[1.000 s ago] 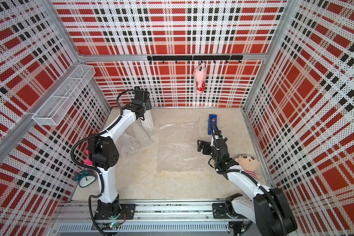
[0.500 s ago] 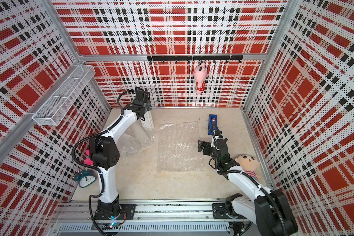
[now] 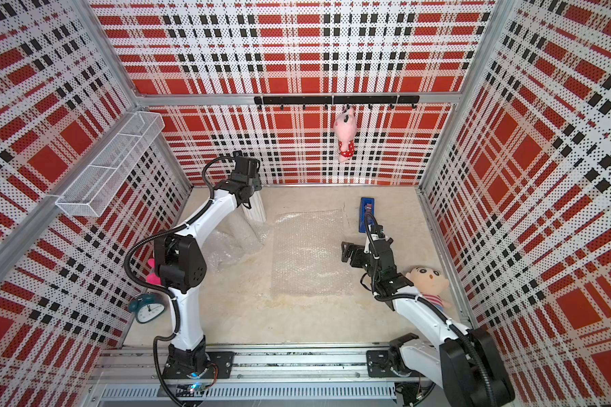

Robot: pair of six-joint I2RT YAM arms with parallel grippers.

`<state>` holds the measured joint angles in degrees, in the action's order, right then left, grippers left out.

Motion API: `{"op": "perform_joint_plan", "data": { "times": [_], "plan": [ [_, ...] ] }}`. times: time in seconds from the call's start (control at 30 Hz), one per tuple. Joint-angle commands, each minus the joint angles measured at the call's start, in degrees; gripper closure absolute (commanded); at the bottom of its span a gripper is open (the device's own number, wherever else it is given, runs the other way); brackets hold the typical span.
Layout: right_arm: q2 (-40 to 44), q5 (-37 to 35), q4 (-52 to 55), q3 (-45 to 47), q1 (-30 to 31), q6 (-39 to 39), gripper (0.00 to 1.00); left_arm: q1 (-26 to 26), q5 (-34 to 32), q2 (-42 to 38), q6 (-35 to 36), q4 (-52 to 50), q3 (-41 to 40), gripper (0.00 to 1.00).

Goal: Wrap vases in bubble wrap
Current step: Pick up the vase from the center of the board, then place the vase in bubble wrap.

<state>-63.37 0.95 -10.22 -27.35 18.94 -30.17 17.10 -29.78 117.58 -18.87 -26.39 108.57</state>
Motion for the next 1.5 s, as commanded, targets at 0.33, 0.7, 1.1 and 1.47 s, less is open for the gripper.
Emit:
{"op": "perform_joint_plan", "data": {
  "times": [0.33,0.7,1.1,1.47],
  "plan": [
    [-4.4,11.6,-16.3,0.3,-0.4,9.9,0.00,8.0,-0.5,-13.0,0.4,5.3,-1.5,0.71],
    [-12.3,23.8,-39.5,1.4,0.9,18.0,0.00,17.9,6.8,-19.6,-1.2,4.7,-4.6,0.71],
    [-16.9,24.5,-41.2,-1.0,6.9,32.5,0.00,26.7,15.9,-24.1,-8.3,12.0,-17.2,0.72],
    [-20.4,17.3,-40.8,0.6,9.4,37.3,0.00,30.2,20.0,-29.8,-14.3,22.0,-29.3,0.74]
  ]
}}
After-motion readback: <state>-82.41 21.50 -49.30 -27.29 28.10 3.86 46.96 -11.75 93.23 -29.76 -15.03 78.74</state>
